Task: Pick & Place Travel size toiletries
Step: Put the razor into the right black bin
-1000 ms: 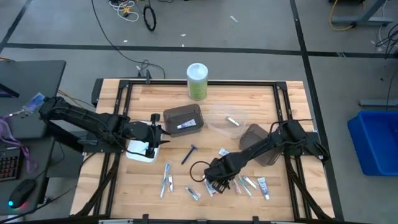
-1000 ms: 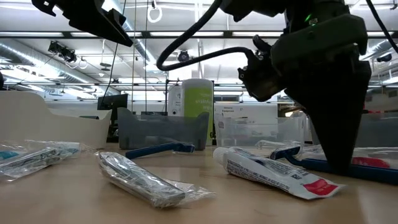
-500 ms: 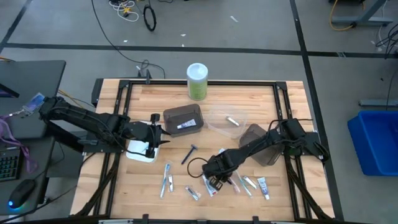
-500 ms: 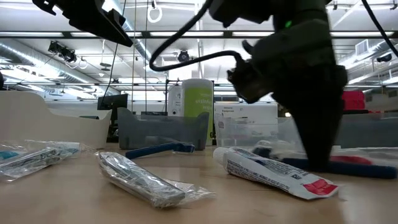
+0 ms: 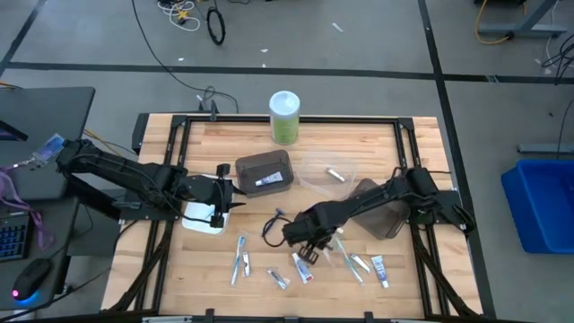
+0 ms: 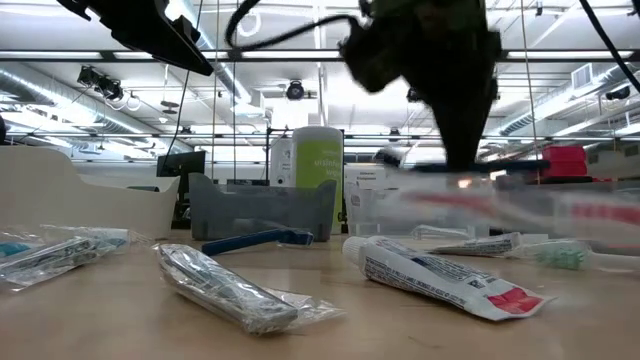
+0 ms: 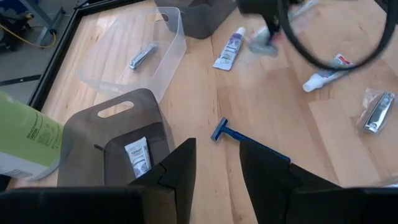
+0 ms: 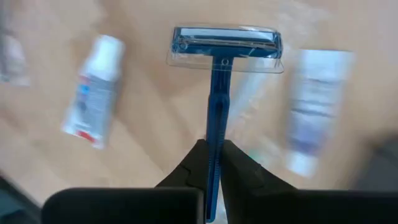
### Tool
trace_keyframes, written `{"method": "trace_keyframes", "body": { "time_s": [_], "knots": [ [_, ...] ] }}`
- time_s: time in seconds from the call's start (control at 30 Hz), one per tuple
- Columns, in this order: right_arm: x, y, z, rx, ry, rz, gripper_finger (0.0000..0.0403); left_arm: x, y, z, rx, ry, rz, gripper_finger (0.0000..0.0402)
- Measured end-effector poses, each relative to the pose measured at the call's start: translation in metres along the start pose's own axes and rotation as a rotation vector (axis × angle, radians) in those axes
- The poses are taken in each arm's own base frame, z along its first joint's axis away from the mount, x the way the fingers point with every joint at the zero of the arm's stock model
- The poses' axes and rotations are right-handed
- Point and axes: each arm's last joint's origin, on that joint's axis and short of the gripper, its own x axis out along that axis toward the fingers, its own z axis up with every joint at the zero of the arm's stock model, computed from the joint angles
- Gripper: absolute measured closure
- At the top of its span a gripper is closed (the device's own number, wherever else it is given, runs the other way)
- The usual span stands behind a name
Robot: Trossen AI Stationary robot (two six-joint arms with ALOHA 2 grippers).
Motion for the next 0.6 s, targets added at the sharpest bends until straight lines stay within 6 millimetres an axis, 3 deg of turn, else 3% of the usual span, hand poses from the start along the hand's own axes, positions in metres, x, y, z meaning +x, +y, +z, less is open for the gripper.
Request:
{"method": "trace_keyframes", "body": {
  "time_s": [0.17, 0.3, 0.4, 0.6],
  "knots": [
    [-0.037, -0.013, -0.015, 0.035, 0.022, -0.258, 0.0379, 0.000, 0.000, 0.000, -0.019, 0.000, 0.000, 0.0270],
    [-0.047, -0.011, -0.022, 0.007, -0.072, -0.197, 0.0379, 0.000, 0.000, 0.000, -0.040, 0.001, 0.000, 0.0270],
    [-0.045, -0.004, -0.022, 0.003, -0.110, -0.135, 0.0379, 0.000, 0.000, 0.000, -0.048, 0.000, 0.000, 0.0270],
    [-0.028, -0.006, -0.025, 0.012, -0.025, -0.107, 0.0379, 0.000, 0.000, 0.000, -0.081, 0.000, -0.001, 0.0270]
  ]
}}
